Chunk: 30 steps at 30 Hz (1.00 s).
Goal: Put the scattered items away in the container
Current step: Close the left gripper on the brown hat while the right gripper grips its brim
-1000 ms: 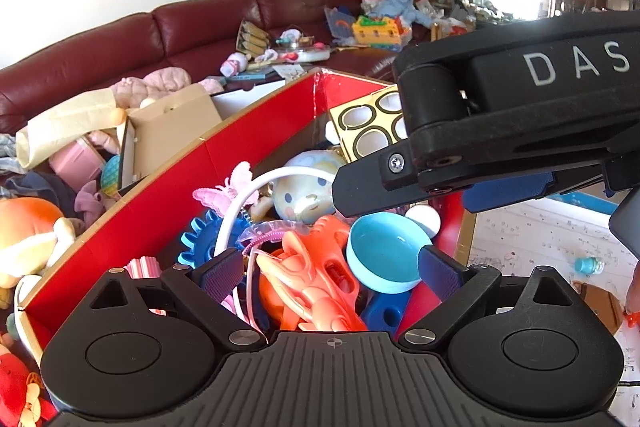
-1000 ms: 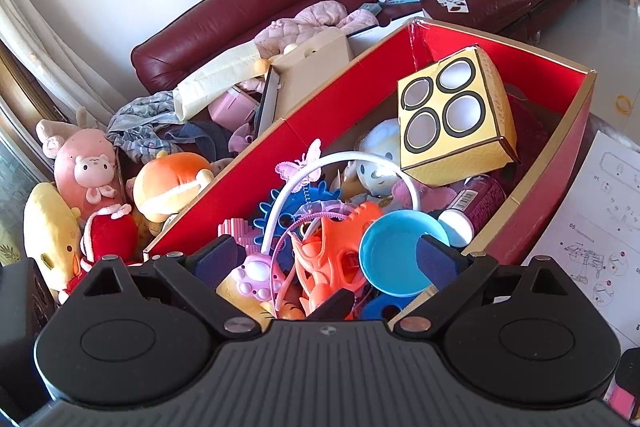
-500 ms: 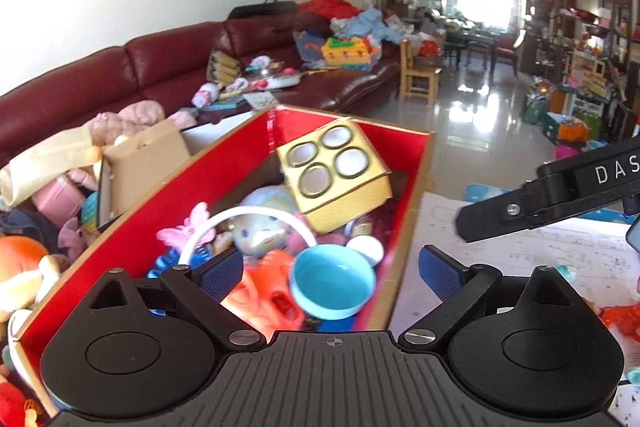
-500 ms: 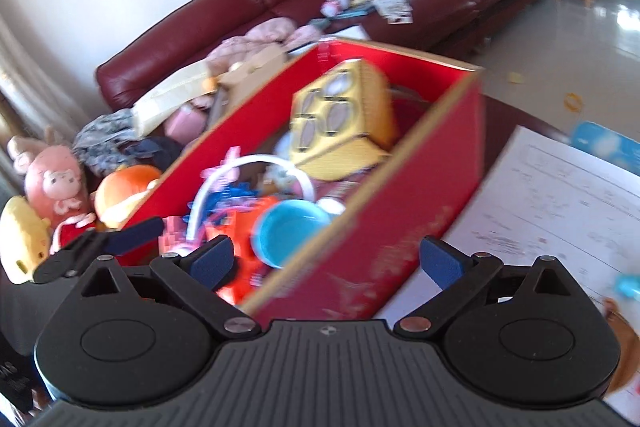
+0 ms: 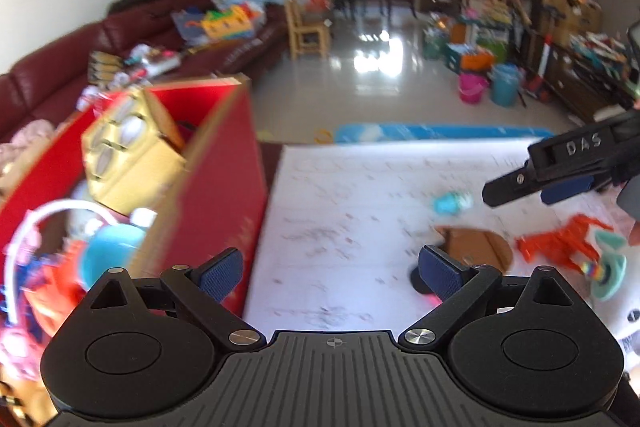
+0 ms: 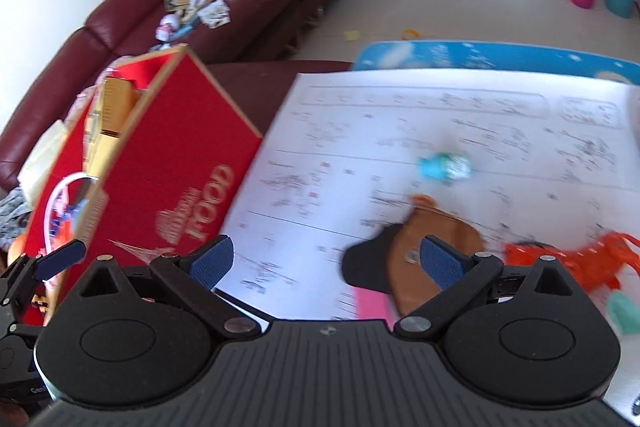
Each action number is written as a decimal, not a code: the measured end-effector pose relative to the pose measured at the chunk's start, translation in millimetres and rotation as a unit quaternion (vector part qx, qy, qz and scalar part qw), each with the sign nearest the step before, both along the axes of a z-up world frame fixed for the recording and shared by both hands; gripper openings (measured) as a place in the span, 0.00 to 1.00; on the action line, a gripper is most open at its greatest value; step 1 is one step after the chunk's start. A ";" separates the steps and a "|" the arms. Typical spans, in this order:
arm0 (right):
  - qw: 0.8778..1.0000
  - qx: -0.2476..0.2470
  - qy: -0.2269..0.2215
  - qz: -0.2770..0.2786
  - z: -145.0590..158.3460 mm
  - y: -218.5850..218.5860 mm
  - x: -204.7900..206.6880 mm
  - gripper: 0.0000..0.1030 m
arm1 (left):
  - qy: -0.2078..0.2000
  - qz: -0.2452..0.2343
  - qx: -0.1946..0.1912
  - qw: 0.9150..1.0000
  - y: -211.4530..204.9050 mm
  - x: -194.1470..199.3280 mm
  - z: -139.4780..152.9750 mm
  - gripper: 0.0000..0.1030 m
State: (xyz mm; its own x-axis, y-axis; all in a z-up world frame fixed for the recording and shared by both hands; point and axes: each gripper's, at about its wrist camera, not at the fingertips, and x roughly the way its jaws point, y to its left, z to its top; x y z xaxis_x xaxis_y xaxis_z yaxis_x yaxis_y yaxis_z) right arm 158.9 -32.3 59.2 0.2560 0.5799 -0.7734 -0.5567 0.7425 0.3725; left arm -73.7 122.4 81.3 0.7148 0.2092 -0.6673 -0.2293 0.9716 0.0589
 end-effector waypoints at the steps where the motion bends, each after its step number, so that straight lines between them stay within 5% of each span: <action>1: 1.000 -0.004 0.005 -0.010 -5.9 -7.9 2.6 0.97 | 0.013 -0.008 -0.004 1.000 -5.5 7.0 -9.7 0.97; 8: 0.996 0.002 0.058 -0.067 -39.6 -49.2 14.9 0.97 | 0.079 -0.058 0.011 0.995 -40.3 43.4 -71.7 0.97; 16: 0.993 -0.004 0.095 -0.065 -67.7 -52.4 16.4 0.97 | 0.088 -0.102 0.028 0.990 -55.6 66.1 -99.9 0.97; 30: 0.973 -0.001 0.193 -0.129 -122.1 -31.7 44.5 0.97 | 0.097 -0.251 0.087 0.959 -83.1 118.3 -143.1 0.97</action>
State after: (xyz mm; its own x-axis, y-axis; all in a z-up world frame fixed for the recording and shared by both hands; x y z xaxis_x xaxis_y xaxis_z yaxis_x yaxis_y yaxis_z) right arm 203.4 -64.0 -62.9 0.0836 0.5329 -0.8420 -0.1706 0.8401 0.5148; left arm 44.6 39.3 -61.9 0.6201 -0.0092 -0.7845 0.2967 0.9284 0.2236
